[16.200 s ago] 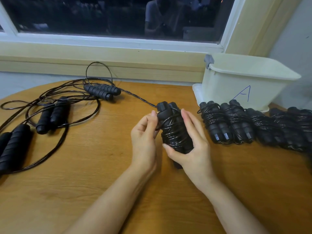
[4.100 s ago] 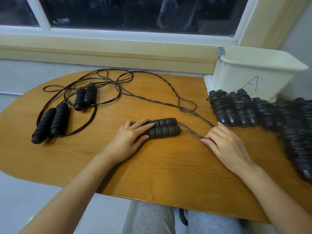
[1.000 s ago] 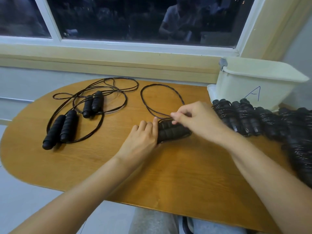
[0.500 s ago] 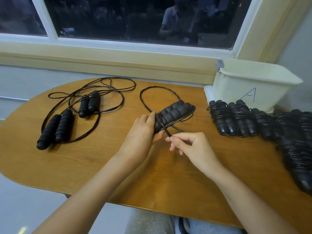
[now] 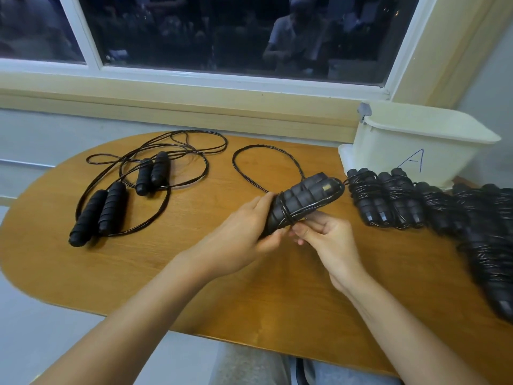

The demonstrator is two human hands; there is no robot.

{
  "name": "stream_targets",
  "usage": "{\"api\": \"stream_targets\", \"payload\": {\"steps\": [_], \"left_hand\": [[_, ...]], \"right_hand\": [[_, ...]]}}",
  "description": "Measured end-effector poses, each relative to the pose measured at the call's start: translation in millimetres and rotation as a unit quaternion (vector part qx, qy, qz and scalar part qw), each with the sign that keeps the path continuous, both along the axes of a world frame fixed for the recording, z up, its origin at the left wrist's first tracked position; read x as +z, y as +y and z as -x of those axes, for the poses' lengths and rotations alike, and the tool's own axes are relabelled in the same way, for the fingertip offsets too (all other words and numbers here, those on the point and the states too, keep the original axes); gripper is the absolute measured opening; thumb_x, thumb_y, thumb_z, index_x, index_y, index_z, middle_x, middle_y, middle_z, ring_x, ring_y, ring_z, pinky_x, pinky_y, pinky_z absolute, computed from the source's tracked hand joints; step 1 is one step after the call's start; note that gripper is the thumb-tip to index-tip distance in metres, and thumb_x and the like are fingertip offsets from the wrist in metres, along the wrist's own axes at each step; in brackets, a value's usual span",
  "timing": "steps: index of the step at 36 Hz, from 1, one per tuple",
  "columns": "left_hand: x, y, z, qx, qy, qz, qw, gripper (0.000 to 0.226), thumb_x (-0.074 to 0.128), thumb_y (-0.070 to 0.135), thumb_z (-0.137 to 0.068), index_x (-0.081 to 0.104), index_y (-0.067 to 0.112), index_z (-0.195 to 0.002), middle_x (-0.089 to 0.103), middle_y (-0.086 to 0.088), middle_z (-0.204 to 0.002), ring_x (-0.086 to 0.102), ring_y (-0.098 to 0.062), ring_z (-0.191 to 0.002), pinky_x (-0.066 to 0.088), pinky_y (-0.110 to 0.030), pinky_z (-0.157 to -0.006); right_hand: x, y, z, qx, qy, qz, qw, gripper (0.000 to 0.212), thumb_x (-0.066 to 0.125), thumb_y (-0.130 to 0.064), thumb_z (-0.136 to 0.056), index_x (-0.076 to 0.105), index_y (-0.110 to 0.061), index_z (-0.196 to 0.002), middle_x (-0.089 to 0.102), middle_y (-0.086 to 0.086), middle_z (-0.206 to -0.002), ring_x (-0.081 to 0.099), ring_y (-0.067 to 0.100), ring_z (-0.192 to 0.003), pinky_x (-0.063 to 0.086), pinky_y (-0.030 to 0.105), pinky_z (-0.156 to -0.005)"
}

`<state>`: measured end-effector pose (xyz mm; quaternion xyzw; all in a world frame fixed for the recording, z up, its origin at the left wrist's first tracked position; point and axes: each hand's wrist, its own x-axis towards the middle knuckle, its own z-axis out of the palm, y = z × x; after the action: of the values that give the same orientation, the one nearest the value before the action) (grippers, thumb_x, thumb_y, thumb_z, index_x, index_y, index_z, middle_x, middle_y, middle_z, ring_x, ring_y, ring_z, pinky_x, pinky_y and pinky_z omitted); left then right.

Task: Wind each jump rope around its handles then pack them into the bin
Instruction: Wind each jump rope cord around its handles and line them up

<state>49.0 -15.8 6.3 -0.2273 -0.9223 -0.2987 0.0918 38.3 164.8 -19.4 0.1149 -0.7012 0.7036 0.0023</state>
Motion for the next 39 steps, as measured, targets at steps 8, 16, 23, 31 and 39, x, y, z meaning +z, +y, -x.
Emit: {"api": "stream_targets", "payload": {"steps": [8, 16, 23, 31, 39], "left_hand": [[-0.7, 9.4, 1.3, 0.051, 0.011, -0.064, 0.997, 0.084, 0.047, 0.083, -0.074, 0.042, 0.023, -0.134, 0.054, 0.015, -0.113, 0.053, -0.003, -0.098, 0.042, -0.017, -0.078], [-15.0, -3.5, 9.7, 0.051, 0.035, -0.047, 0.997, 0.081, 0.052, 0.075, -0.075, 0.049, 0.020, -0.134, 0.059, 0.005, -0.122, 0.053, -0.010, -0.109, 0.044, -0.025, -0.090], [-12.8, -31.3, 21.2, 0.086, 0.061, -0.055, 0.993, 0.084, 0.052, 0.077, -0.076, 0.046, 0.019, -0.136, 0.056, 0.006, -0.122, 0.050, -0.008, -0.107, 0.044, -0.028, -0.087], [-21.6, -45.7, 24.5, 0.058, 0.081, -0.048, 0.994, 0.084, 0.048, 0.084, -0.074, 0.047, 0.023, -0.133, 0.055, 0.007, -0.116, 0.052, -0.010, -0.105, 0.046, -0.029, -0.085], [-14.9, -27.3, 14.3, -0.066, 0.256, 0.121, 0.957, 0.079, 0.053, 0.070, -0.080, 0.051, 0.008, -0.129, 0.062, 0.000, -0.115, 0.048, -0.013, -0.094, 0.038, -0.027, -0.079]], "right_hand": [[-3.8, -4.5, -7.6, -0.003, 0.017, -0.001, 1.000, 0.026, 0.071, -0.031, -0.076, 0.073, -0.018, -0.099, 0.075, -0.004, -0.078, 0.059, 0.007, -0.065, 0.050, 0.021, -0.068], [-25.8, 10.8, -0.5, 0.034, 0.124, -0.163, 0.978, 0.015, 0.072, -0.010, -0.087, 0.072, -0.021, -0.097, 0.074, -0.012, -0.079, 0.068, 0.001, -0.076, 0.049, 0.014, -0.074], [-43.2, 51.0, 21.6, 0.068, 0.221, -0.375, 0.898, 0.015, 0.053, -0.035, -0.096, 0.064, -0.027, -0.090, 0.055, -0.027, -0.088, 0.050, -0.004, -0.098, 0.035, 0.012, -0.095], [-27.1, 78.5, 47.6, 0.116, 0.096, -0.373, 0.916, 0.034, 0.054, -0.060, -0.086, 0.063, -0.032, -0.070, 0.066, -0.027, -0.082, 0.054, 0.016, -0.127, 0.018, 0.045, -0.121], [29.9, 58.5, 89.3, 0.114, 0.056, -0.381, 0.916, 0.036, 0.054, -0.052, -0.085, 0.065, -0.027, -0.061, 0.045, -0.008, -0.049, 0.041, 0.007, -0.049, 0.040, 0.020, -0.062]]}}
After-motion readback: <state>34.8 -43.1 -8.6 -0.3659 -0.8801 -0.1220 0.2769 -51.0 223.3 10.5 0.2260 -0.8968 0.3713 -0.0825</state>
